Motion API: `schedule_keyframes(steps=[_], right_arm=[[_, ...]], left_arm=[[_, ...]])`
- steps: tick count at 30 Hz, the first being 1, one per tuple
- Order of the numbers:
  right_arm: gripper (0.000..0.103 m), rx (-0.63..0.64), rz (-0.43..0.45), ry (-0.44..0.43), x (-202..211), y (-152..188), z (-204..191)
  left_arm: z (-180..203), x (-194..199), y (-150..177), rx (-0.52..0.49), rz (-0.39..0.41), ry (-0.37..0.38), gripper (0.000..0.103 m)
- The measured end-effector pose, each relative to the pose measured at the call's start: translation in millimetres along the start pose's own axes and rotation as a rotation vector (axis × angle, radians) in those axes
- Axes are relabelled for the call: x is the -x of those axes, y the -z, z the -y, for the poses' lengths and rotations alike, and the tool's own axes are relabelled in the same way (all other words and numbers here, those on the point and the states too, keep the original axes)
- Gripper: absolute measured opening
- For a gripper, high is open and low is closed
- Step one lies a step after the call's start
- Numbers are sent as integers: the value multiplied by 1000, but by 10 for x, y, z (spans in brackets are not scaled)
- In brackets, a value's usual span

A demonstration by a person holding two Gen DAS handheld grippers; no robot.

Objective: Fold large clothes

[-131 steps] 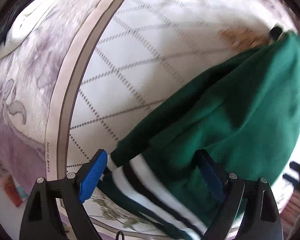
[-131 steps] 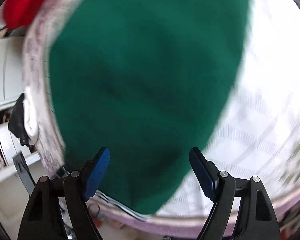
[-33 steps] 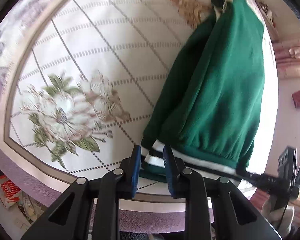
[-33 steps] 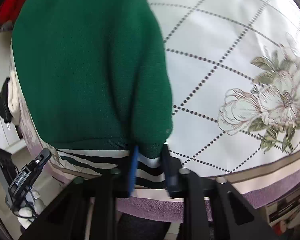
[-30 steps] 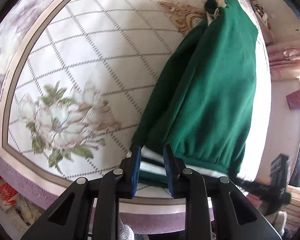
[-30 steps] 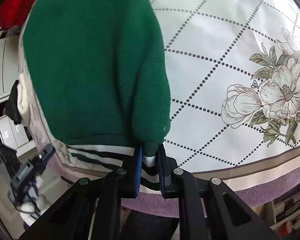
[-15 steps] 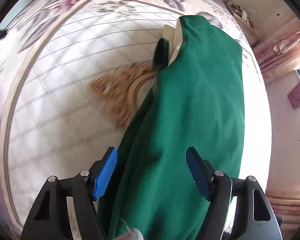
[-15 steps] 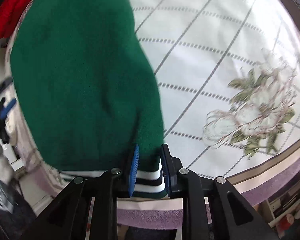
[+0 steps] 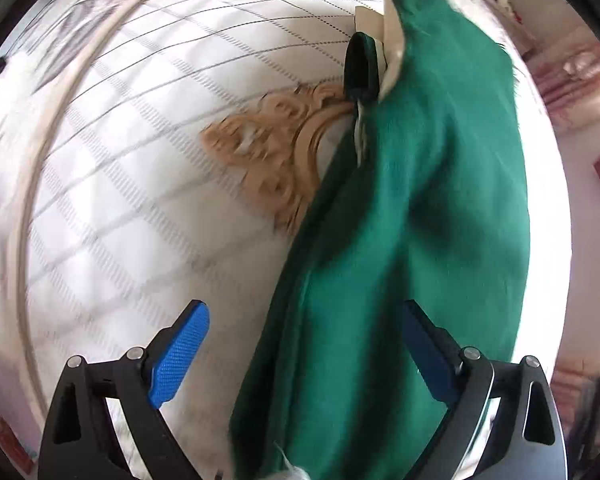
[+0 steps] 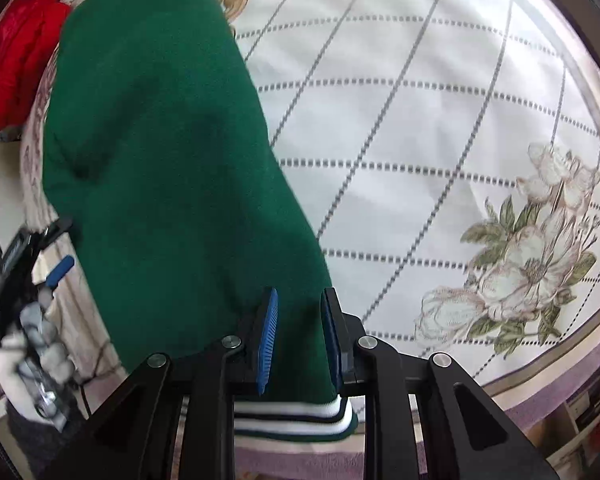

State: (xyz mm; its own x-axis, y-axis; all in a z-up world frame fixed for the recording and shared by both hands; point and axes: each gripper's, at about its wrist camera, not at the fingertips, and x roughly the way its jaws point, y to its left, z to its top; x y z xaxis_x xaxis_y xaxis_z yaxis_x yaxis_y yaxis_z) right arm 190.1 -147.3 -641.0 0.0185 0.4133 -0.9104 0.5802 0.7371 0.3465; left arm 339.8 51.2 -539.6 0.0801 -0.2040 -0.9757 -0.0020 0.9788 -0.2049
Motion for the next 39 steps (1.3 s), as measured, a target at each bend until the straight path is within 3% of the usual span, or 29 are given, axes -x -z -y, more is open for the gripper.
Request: schedule_keyframes(steps=[2,4,7,9,12,13,14,15,16,18,20,21,27,33,35,38,39], right_arm=[[60,4,-45,-34,-56,83,153],[75,6,-99,-62,-216,181,243],[75,-19,-207,-153,-609,327,370],[75,-39,-249,-230,-954,481,406],[82,-53,-242,-279,-1123,475,423],[82,-50,-247,-305,-1169,434,438],[82,-52,-253,-342,-1218,443,409],[82,-52,-260,-376,-1289,381,351],[77,-37,-263,-404,-1311,339,304],[64,-6,-243,-385,-1395,405,250],[38,-30,-232,-435,-1420,415,271],[35,-54,-230,-469,-1429,454,282],[27,-96,-260,-524,-1173,700,174],[25,-171,-455,-524,-504,1401,335],[23,-191,-491,-562,-151,1548,319],[22,-212,-486,-627,239,1537,114],[22,-201,-465,-647,383,1436,111]], left_arm=[[-145,52,370,8,-57,28,96],[-295,-88,738,32,-153,64,96],[-460,-397,1172,57,-239,84,96],[-527,-496,1294,88,-235,122,96],[-564,-436,1381,80,-186,147,95],[-553,-409,1341,64,-157,165,92],[-532,-386,1326,49,-139,170,74],[-482,-381,1305,30,-132,192,55],[-425,-340,1326,6,-120,174,52],[-354,-274,1323,-22,-95,149,34],[-372,-181,1360,-6,-76,155,27],[-395,-139,1405,8,-69,168,23],[-526,279,1518,63,-73,184,18],[-687,1030,2214,235,-254,251,17],[-706,1359,2288,299,-290,278,17],[-617,1882,2081,355,-265,315,17],[-359,1881,1904,358,-240,316,17]])
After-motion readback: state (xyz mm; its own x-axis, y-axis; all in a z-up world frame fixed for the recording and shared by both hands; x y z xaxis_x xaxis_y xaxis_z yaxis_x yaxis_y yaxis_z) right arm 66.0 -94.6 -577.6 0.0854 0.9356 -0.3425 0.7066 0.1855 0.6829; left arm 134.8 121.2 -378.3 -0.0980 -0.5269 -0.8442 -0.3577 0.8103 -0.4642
